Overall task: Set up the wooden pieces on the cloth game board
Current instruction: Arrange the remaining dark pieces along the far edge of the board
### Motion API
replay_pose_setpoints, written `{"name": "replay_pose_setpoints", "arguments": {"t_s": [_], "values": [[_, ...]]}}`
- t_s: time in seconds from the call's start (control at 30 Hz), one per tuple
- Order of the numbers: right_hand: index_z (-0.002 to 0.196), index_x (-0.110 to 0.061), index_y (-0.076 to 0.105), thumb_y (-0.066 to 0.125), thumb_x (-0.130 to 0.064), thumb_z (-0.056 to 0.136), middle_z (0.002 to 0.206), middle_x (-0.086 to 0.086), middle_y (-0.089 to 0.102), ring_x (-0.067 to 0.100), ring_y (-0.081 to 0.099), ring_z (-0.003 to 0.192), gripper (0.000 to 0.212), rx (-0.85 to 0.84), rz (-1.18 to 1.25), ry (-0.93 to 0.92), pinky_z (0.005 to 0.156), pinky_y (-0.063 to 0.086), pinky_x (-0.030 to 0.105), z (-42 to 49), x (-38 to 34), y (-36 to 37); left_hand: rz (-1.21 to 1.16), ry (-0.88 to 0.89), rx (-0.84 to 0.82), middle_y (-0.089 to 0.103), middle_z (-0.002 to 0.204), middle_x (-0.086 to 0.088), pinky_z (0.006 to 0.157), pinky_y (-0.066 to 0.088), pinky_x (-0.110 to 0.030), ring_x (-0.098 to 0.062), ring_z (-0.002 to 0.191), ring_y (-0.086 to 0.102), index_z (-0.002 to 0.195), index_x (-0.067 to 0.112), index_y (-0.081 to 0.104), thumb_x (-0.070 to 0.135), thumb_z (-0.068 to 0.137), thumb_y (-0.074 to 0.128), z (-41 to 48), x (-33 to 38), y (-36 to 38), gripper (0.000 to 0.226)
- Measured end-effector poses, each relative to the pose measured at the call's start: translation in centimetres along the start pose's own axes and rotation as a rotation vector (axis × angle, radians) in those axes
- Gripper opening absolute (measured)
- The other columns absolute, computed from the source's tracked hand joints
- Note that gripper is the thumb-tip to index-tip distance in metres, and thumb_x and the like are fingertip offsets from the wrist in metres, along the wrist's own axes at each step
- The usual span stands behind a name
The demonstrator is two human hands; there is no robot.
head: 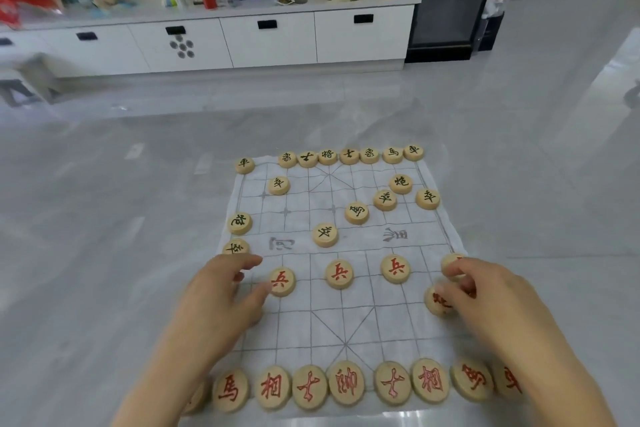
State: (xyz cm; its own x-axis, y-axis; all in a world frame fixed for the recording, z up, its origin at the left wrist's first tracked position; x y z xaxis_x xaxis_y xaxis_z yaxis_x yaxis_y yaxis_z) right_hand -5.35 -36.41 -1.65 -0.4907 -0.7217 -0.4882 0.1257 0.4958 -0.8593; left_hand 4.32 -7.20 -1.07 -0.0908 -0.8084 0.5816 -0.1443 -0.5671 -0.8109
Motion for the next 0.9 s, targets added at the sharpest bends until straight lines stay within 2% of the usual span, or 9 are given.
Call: {"name": "replay_pose_setpoints", "arguments": {"t_s": [0.1,0.23,0.4,0.6,0.73,0.9], "values": [[0.11,-0.031,0.06,0.056,-0.036,0.089,0.077,-0.02,0.054,0.006,0.055,0.078,0.022,0.018,0.002,-0.119,0.068,0.048,0.027,-0.7,-2.6,1.0,0.074,-0.052,0.065,0.055,0.118,0.01,0.083,0.036,-0.023,-0.009,0.104,0.051,0.119,0.029,0.056,0.027,0.087,0.059,0.5,-1.7,-0.9,0.033],[0.108,-0.033,0.06,0.055,-0.04,0.088,0.078,-0.018,0.058,0.003,0.055,0.076,0.022,-0.006,0.004,-0.234,0.066,0.049,0.025,-1.5,-5.3,2.8,0.134,-0.099,0.104,0.057,0.118,0.007,0.083,0.037,-0.024,-0.012,0.107,0.053,0.119,0.027,0.056,0.028,0.088,0.056,0.8,-3.4,-2.0,0.032],[0.11,-0.035,0.057,0.052,-0.042,0.089,0.074,-0.018,0.056,0.003,0.055,0.075,0.023,-0.049,-0.024,-0.236,0.066,0.048,0.025,-2.0,-5.9,3.7,0.152,-0.061,0.114,0.06,0.112,0.006,0.085,0.04,-0.025,-0.013,0.103,0.054,0.118,0.025,0.058,0.028,0.089,0.053,0.7,-3.4,-1.9,0.03],[0.105,-0.034,0.06,0.055,-0.039,0.088,0.065,-0.016,0.056,0.003,0.053,0.067,0.019,-0.021,-0.036,-0.189,0.06,0.047,0.027,-1.8,-4.8,3.5,0.13,-0.011,0.108,0.058,0.11,0.009,0.086,0.042,-0.022,-0.011,0.105,0.053,0.121,0.026,0.055,0.029,0.091,0.049,0.1,-2.4,-1.1,0.031],[0.103,-0.034,0.061,0.056,-0.039,0.086,0.065,-0.015,0.057,0.001,0.054,0.066,0.018,-0.028,-0.042,-0.209,0.06,0.048,0.026,-2.0,-5.0,3.9,0.108,-0.026,0.143,0.057,0.11,0.01,0.082,0.039,-0.021,-0.011,0.103,0.052,0.121,0.026,0.055,0.03,0.089,0.052,0.4,-2.2,-1.9,0.032],[0.094,-0.04,0.061,0.06,-0.042,0.083,0.065,-0.014,0.06,0.0,0.055,0.064,0.012,-0.102,-0.026,-0.281,0.06,0.047,0.02,-2.1,-7.5,5.0,0.073,-0.053,0.226,0.053,0.1,0.017,0.074,0.034,-0.019,-0.005,0.09,0.049,0.119,0.027,0.055,0.034,0.087,0.056,1.0,-3.1,-3.4,0.033]]}}
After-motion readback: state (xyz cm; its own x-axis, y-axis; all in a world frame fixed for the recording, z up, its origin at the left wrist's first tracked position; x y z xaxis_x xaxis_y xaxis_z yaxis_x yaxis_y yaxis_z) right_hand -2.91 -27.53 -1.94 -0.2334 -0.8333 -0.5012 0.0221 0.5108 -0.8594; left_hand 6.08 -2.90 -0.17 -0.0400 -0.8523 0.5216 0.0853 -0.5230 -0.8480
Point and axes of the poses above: each hand's wrist, its own z-axis towards the middle knuckle, its own y-axis out of the palm, x = y × z, the point moved 5 cm from there along z, towards the middle knuckle
